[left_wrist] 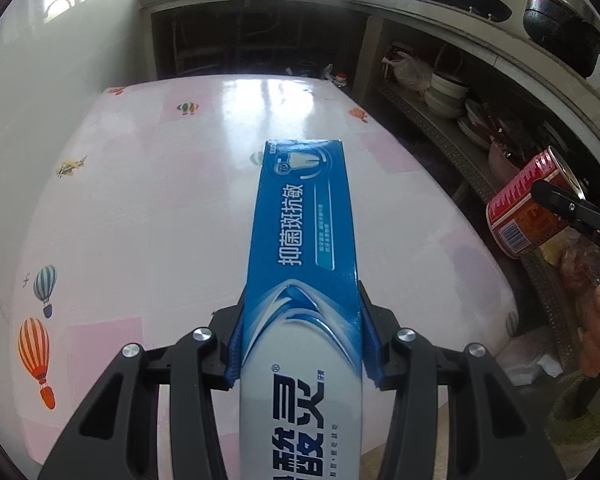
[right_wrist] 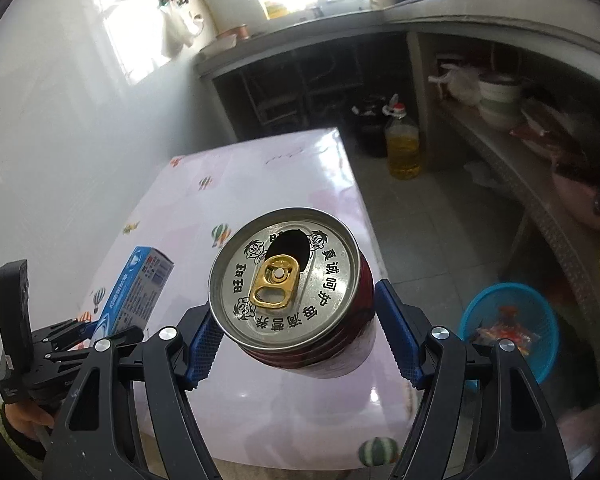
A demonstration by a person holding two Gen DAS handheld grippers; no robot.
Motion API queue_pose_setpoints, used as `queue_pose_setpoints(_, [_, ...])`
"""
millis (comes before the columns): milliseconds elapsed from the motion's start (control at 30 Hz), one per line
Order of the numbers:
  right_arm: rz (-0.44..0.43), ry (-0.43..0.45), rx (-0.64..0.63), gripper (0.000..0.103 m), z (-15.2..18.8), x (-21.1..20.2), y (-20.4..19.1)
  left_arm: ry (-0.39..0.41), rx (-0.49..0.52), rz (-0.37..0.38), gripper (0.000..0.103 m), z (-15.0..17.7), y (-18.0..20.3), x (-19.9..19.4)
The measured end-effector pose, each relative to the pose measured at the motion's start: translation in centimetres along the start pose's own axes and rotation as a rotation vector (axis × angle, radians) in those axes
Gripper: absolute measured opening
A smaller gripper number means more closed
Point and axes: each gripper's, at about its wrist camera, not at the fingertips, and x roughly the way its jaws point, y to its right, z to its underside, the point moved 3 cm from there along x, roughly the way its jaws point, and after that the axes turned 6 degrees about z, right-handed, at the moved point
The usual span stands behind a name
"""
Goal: Collect trash
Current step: 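Lift the toothpaste box with the left tool while the right tool carries the can toward the wastebasket, then open both tools over the blue wastebasket to drop the box and can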
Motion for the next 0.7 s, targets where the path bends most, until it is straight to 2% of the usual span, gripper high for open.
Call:
queue_pose_setpoints(167, [0.145, 0.068, 0.094, 0.068, -0.2, -3.6, 6.5, 0.003, 0.013, 0.155, 0.045, -3.1, 3.8, 0.3])
queue_pose_setpoints(367, [0.274, 0.045, 0.219, 0.068, 2.8, -5.2, 13.9, -0.066, 0.05, 0.351, 0.045, -6.5, 11.3, 2.9])
queue_pose_setpoints(500, [0.322, -0.01, 0.311, 0.068, 5.6, -4.5, 18.1, -0.166, 0.099, 0.435, 0.045, -8.3, 17.4, 6.4])
queue_pose_setpoints(600, [0.36, -0.054, 0.362, 0.068, 7.5, -3.6, 20.5, -0.294, 0.104, 0.477, 0.045, -9.2, 22.1, 10.8])
queue_pose_setpoints(700, [0.368, -0.091, 0.412, 0.068, 9.4, -3.1, 22.3, -0.415, 0.131, 0.456, 0.045, -9.3, 26.2, 15.7])
